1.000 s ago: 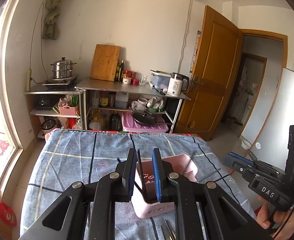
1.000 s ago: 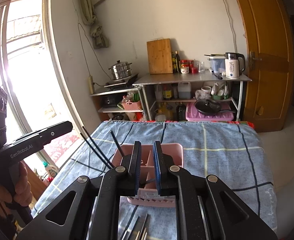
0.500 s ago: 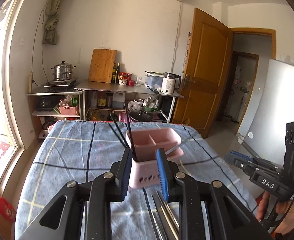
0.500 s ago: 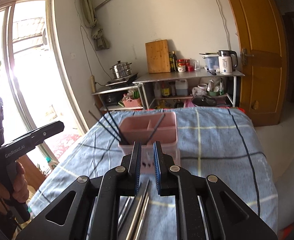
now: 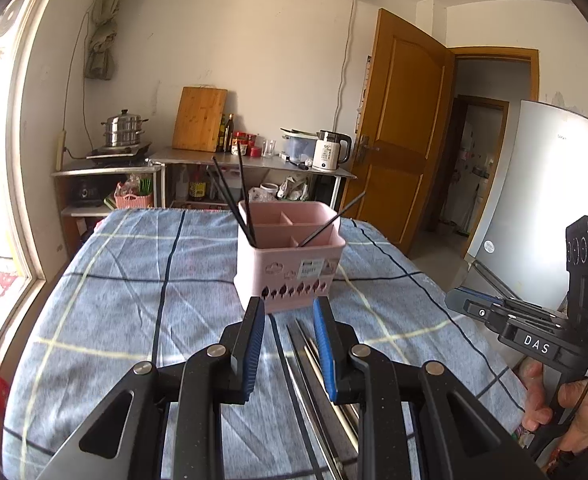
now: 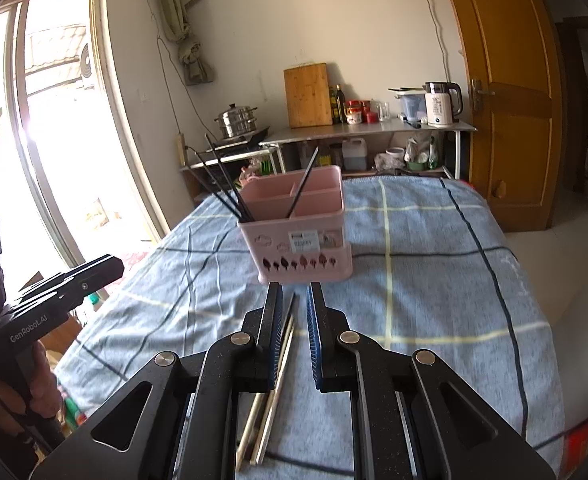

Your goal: Organize utensils

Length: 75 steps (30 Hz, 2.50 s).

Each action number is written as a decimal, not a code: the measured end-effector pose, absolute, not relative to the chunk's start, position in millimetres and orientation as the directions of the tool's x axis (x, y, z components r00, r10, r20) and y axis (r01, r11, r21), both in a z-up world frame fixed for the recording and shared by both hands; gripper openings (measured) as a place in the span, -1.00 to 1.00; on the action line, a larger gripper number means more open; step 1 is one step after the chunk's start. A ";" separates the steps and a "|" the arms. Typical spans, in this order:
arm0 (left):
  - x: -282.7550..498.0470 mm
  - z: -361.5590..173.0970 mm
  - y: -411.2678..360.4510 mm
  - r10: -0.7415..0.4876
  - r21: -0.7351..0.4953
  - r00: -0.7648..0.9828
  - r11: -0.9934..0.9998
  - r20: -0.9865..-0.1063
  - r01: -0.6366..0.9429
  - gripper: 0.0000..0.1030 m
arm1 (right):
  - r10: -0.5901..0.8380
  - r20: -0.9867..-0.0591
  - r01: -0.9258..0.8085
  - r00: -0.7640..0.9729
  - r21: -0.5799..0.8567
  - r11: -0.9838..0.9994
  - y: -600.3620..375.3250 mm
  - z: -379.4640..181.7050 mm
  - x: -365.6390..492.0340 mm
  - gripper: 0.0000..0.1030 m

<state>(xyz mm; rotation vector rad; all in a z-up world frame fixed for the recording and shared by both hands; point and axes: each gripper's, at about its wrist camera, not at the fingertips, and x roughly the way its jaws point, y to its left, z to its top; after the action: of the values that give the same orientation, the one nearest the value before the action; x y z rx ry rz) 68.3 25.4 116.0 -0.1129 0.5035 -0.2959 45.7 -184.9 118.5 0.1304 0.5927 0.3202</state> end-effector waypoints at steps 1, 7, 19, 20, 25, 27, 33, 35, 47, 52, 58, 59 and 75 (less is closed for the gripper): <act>65.8 112.5 26.0 -0.304 -0.179 0.833 0.952 -0.463 0.248 -0.52 | 0.330 -0.531 -0.256 0.780 0.209 0.944 -184.2 115.9 42.8 -0.76; 58.6 93.7 23.8 -0.298 -0.181 0.814 0.954 -0.498 0.239 -0.52 | 0.333 -0.566 -0.253 0.754 0.217 0.943 -181.2 97.9 34.0 -0.76; 75.1 53.7 9.5 -0.309 -0.203 0.748 0.951 -0.587 0.234 -0.52 | 0.350 -0.632 -0.270 0.691 0.224 0.937 -164.9 66.7 45.7 -0.76; 78.1 49.2 9.1 -0.309 -0.207 0.741 0.951 -0.596 0.230 -0.52 | 0.351 -0.639 -0.271 0.685 0.224 0.936 -163.1 63.8 47.8 -0.76; 92.8 30.1 9.2 -0.312 -0.231 0.709 0.950 -0.632 0.211 -0.52 | 0.353 -0.677 -0.272 0.646 0.228 0.935 -154.0 44.8 59.7 -0.76; 100.5 22.3 9.3 -0.311 -0.240 0.694 0.950 -0.650 0.202 -0.52 | 0.355 -0.695 -0.273 0.625 0.232 0.934 -150.7 35.9 66.2 -0.76; 118.2 4.6 9.2 -0.317 -0.264 0.656 0.947 -0.685 0.182 -0.52 | 0.362 -0.735 -0.267 0.573 0.251 0.930 -142.9 14.2 82.9 -0.76; 122.6 -0.1 8.0 -0.318 -0.269 0.645 0.947 -0.695 0.177 -0.52 | 0.364 -0.747 -0.267 0.557 0.254 0.930 -140.2 8.3 88.3 -0.76; 139.7 -17.0 -5.1 -0.305 -0.261 0.596 0.952 -0.742 0.162 -0.52 | 0.331 -0.788 -0.259 0.519 0.224 0.940 -133.8 -7.6 99.8 -0.76; 144.6 -22.4 -8.9 -0.291 -0.252 0.580 0.956 -0.761 0.149 -0.52 | 0.318 -0.793 -0.245 0.519 0.219 0.945 -137.5 -8.5 100.9 -0.85; 150.7 -23.2 -13.2 -0.270 -0.230 0.581 0.962 -0.768 0.144 -0.52 | 0.323 -0.794 -0.232 0.516 0.233 0.944 -147.2 -8.6 98.8 -0.86; 151.8 -23.0 -13.4 -0.270 -0.231 0.580 0.962 -0.768 0.143 -0.52 | 0.323 -0.793 -0.232 0.516 0.234 0.944 -147.5 -8.5 98.7 -0.86; 161.4 -24.9 -33.5 -0.187 -0.097 0.609 0.979 -0.771 0.177 -0.55 | 0.329 -0.790 -0.232 0.517 0.241 0.942 -150.9 -8.1 96.8 -0.87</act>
<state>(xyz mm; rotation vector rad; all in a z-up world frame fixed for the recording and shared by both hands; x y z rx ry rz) 161.4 -33.5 -24.9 -0.0116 0.8914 -0.2102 96.8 -150.9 -8.1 0.1097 0.9712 0.3374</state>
